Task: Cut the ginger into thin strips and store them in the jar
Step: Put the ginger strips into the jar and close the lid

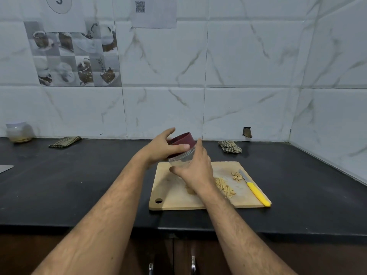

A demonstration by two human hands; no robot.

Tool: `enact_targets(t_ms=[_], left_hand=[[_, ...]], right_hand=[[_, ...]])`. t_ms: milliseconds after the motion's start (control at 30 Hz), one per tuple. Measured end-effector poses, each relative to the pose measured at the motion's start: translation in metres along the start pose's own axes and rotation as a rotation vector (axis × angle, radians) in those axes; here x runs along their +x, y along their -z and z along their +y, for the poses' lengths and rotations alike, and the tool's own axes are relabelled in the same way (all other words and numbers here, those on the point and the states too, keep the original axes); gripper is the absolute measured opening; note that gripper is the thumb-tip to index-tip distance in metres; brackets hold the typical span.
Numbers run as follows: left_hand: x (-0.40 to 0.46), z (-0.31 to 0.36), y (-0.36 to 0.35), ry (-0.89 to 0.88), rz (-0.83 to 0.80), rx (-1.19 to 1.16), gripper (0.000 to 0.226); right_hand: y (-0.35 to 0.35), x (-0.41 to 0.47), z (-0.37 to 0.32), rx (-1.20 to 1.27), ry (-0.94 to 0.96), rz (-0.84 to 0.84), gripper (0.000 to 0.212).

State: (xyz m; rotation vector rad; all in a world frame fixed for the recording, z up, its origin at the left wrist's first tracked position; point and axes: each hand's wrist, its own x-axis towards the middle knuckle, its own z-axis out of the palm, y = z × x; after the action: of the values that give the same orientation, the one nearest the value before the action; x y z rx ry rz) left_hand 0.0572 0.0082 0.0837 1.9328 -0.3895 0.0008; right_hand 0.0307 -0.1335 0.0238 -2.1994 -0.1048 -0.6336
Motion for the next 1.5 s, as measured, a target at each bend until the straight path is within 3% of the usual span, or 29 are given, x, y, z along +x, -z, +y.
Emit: enact_targets(t_ms=[67,200,300,500,700,900,1100,1233,1500], left_hand=[[0.004,-0.004,-0.006,0.004,0.116,-0.003,0.105],[0.010,-0.002,-0.002,0.063,0.509,-0.026,0.071],[0.006,-0.001,0.007,0.172,0.485,-0.231,0.067],[-0.001,-0.053,0.019,0.375,0.479,-0.795,0.071],[-0.002,-0.095,0.027,0.483,0.496,-0.952,0.075],[0.012,-0.093,0.020,0.491,0.428,-0.928,0.073],[0.032,-0.084,0.003,0.482,0.380,-0.816,0.044],[0.039,-0.080,-0.004,0.447,0.434,-0.760,0.032],[0.037,-0.093,-0.004,0.477,0.583,-0.275,0.029]], right_hand=[[-0.001,-0.002,0.002,-0.034,0.028,-0.011,0.122],[0.000,-0.003,0.007,-0.166,0.049,0.058,0.111],[0.003,0.006,0.005,-0.165,-0.023,0.136,0.105],[-0.007,0.038,0.002,-0.131,-0.194,-0.009,0.104],[-0.025,0.051,0.015,-0.106,-0.247,-0.090,0.099],[-0.031,0.054,0.025,-0.174,-0.280,-0.067,0.107],[-0.026,0.053,0.036,-0.250,-0.268,-0.101,0.101],[-0.023,0.054,0.035,-0.289,-0.258,-0.121,0.104],[-0.017,0.051,0.036,-0.305,-0.249,-0.150,0.102]])
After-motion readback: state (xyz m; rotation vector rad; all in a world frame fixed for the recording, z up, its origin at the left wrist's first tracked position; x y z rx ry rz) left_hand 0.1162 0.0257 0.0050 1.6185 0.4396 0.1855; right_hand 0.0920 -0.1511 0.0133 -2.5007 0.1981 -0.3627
